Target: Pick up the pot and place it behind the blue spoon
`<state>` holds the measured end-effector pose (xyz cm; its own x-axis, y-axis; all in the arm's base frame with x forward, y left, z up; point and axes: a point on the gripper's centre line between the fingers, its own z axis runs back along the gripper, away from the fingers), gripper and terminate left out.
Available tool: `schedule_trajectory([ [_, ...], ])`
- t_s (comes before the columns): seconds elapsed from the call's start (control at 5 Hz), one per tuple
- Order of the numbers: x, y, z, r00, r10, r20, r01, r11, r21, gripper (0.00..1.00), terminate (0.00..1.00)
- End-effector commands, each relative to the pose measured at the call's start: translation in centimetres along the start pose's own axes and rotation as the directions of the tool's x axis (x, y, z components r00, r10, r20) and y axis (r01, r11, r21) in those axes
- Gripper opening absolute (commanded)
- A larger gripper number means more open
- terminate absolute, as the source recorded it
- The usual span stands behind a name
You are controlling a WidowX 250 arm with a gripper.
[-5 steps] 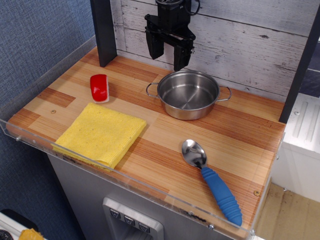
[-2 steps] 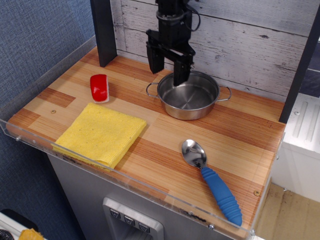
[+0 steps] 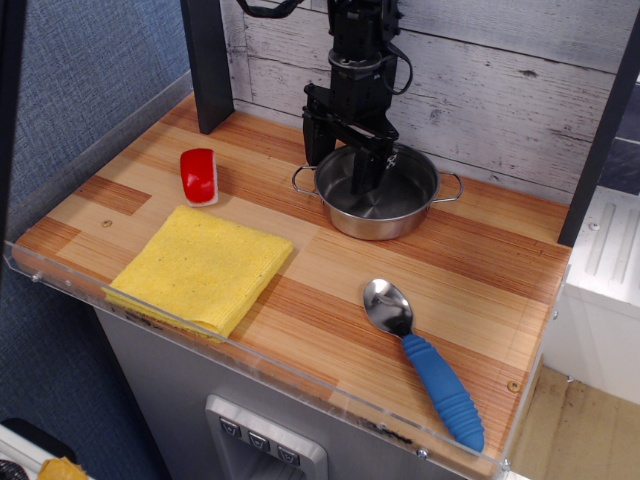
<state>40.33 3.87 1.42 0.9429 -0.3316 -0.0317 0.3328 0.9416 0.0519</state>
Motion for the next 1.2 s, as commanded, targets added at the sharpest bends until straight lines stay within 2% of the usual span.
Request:
schedule_trajectory([
  [0.0,0.0,0.4,1.8,0.999,0.01,0.042,-0.011,1.0,0.028,0.0,0.0],
  [0.2,0.0,0.4,1.8,0.999,0.011,0.038,-0.012,1.0,0.018,0.0,0.0],
  [0.8,0.1,0.6,2.4,0.997,-0.014,0.08,0.014,1.0,0.0,0.0,0.0],
  [1.0,0.1,0.7,3.4,0.995,-0.027,0.1,0.026,1.0,0.013,0.0,0.0],
])
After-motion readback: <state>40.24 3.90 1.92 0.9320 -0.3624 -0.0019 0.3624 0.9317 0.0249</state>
